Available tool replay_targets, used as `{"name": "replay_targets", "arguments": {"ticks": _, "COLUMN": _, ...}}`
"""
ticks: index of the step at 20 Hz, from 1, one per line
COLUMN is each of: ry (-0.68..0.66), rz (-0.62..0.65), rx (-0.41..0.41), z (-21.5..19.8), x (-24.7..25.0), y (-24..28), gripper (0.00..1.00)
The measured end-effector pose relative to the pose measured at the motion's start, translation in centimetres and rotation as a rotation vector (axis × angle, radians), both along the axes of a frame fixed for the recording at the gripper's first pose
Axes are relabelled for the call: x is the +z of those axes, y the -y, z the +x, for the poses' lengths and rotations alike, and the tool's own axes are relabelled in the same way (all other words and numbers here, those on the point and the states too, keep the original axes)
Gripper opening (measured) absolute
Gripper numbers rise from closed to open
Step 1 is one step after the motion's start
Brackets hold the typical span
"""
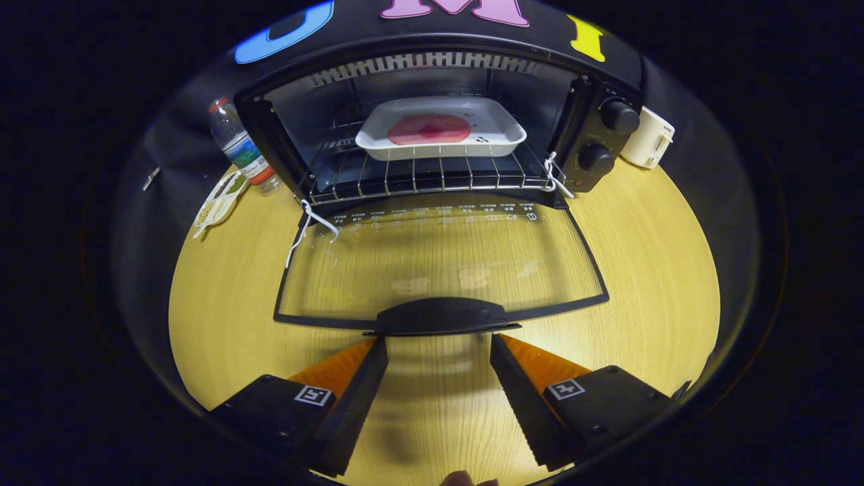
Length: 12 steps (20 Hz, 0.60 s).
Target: Open the toaster oven, put the food inside, and close the toaster oven door.
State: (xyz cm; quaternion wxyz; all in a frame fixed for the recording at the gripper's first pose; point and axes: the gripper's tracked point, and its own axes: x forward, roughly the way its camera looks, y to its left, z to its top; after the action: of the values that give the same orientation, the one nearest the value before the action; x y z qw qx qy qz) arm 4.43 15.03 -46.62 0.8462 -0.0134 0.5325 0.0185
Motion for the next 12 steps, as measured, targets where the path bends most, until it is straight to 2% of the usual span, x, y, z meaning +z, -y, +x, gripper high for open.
{"name": "replay_targets", "arguments": {"ticks": 6, "ry": 0.059, "rz": -0.006, "rx": 0.016, "z": -0.1, "x": 1.2, "y": 0.1, "gripper": 0.99}}
{"name": "replay_targets", "arguments": {"ticks": 12, "ry": 0.172, "rz": 0.046, "rx": 0.009, "z": 0.0, "x": 4.9, "y": 0.0, "gripper": 0.99}}
